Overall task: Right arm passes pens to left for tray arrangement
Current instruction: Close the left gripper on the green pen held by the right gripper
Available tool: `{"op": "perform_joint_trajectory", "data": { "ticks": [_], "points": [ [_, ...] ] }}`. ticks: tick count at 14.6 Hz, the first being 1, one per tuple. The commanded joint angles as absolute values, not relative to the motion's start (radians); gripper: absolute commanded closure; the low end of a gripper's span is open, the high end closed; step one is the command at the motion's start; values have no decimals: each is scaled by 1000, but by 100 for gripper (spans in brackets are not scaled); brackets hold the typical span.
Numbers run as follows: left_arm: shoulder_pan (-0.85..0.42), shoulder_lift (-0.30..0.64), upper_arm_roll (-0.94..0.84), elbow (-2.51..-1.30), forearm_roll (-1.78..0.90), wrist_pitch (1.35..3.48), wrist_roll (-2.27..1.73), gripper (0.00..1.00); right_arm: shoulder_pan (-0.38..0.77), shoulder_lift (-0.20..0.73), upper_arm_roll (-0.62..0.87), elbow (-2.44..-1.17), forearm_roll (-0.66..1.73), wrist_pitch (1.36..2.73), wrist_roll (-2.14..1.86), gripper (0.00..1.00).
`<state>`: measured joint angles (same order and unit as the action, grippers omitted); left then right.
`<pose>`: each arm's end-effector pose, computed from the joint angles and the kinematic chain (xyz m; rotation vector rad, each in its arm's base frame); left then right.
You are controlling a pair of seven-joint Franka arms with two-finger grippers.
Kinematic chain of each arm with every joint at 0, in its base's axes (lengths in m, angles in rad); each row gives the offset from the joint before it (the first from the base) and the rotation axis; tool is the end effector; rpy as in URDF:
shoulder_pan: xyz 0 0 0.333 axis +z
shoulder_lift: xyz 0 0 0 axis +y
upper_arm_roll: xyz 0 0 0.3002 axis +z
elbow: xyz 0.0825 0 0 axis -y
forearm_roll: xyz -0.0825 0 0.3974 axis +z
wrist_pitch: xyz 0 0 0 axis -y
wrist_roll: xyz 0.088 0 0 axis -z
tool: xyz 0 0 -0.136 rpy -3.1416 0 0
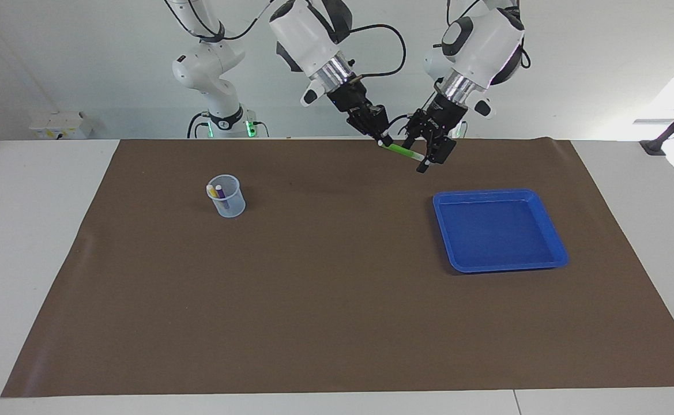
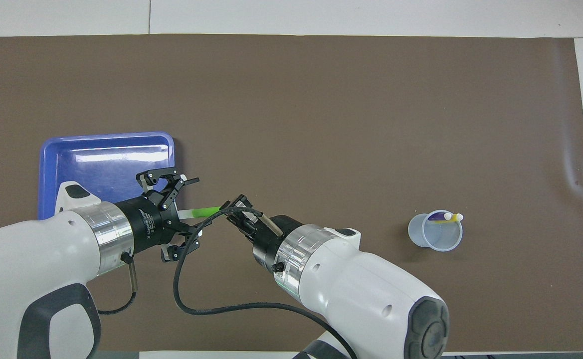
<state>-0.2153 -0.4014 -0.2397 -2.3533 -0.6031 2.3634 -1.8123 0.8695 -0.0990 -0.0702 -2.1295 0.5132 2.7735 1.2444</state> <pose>0.4367 -0.2394 0.4788 1.7054 1.9492 -0.2634 0.4307 0.4182 0.4928 -2.1273 0.9729 -0.0869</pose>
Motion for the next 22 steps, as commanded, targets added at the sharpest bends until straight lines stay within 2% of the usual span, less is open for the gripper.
{"op": "perform_joint_trajectory", "data": {
  "ticks": [1, 5, 8, 9, 12, 18, 19, 20, 21, 22],
  "points": [
    [-230, -403, -233, -2361, -611, 2379, -1822, 25, 859, -104, -64, -2135, 538, 2781, 1218, 100],
    [-221, -405, -233, -2346, -611, 2356, -1815, 32, 859, -104, -64, -2135, 538, 2781, 1218, 100],
    [-219, -405, -232, -2342, -611, 2350, -1813, 48, 859, -104, -64, -2135, 538, 2781, 1218, 100],
    [-219, -405, -232, -2342, -611, 2350, -1813, 58, 859, -104, -66, -2135, 538, 2781, 1218, 100],
    [-206, -403, -230, -2341, -611, 2350, -1812, 100, 858, -104, -64, -2135, 538, 2781, 1218, 100],
    [-195, -390, -230, -2323, -609, 2358, -1792, 100, 857, -104, -64, -2135, 538, 2781, 1218, 100],
    [-186, -390, -230, -2321, -609, 2358, -1792, 100, 856, -104, -64, -2135, 538, 2781, 1219, 90],
    [-181, -388, -230, -2321, -609, 2358, -1792, 100, 850, -104, -64, -2135, 538, 2772, 1224, 36],
    [-179, -388, -230, -2321, -609, 2358, -1792, 100, 842, -104, -64, -2134, 538, 2742, 1218, 0],
    [-179, -388, -230, -2321, -609, 2356, -1784, 100, 838, -112, -67, -2129, 538, 2691, 1207, 0]
  ]
}}
